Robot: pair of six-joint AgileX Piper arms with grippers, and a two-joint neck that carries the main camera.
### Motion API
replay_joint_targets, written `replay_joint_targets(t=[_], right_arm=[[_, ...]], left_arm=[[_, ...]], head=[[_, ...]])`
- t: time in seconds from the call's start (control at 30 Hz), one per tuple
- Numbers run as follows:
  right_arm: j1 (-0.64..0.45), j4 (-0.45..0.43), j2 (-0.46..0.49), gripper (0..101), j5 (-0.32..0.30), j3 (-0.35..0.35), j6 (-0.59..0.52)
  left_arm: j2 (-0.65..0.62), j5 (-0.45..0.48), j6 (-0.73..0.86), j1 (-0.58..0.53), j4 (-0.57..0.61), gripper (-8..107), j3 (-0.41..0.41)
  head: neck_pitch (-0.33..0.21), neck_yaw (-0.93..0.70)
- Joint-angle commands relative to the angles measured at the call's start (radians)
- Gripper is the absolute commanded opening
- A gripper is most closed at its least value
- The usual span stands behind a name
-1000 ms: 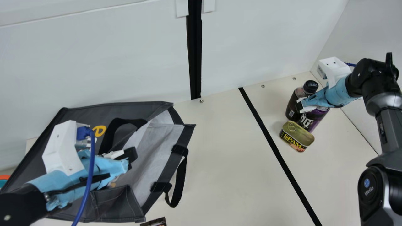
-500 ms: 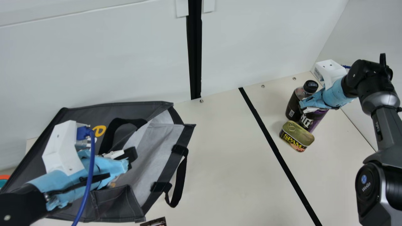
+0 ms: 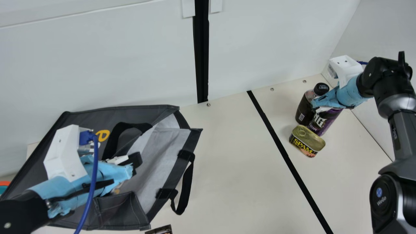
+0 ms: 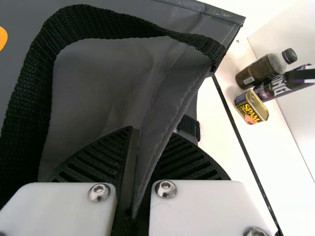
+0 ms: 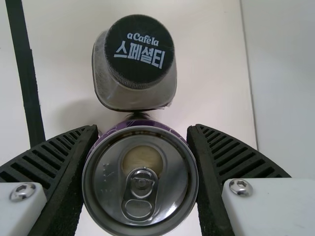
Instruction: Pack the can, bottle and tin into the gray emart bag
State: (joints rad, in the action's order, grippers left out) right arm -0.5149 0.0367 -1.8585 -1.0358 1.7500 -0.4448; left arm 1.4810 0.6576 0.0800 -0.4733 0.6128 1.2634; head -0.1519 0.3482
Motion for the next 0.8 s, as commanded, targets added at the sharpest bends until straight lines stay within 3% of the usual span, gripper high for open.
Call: replay_joint_targets(t=[0.0,0.43,0.77], right_arm=[[0.003,-0.007,0.010,0,-0.007,0.001,0.006],[0.029,-0.035,0.115,0,-0.060,0.004,0.042],[0.070,-0.038,0.217,0,-0.094,-0.037,0.058]], left_arm=[[0.000,0.000,0.000,0.000,0.000,10,0.000],[0.000,0.000,0.000,0.000,0.000,10,0.000],[0.000,0.000,0.000,0.000,0.000,10,0.000]], head=[[-0.023,0.001],[-0.023,0.001],[-0.023,0.001]])
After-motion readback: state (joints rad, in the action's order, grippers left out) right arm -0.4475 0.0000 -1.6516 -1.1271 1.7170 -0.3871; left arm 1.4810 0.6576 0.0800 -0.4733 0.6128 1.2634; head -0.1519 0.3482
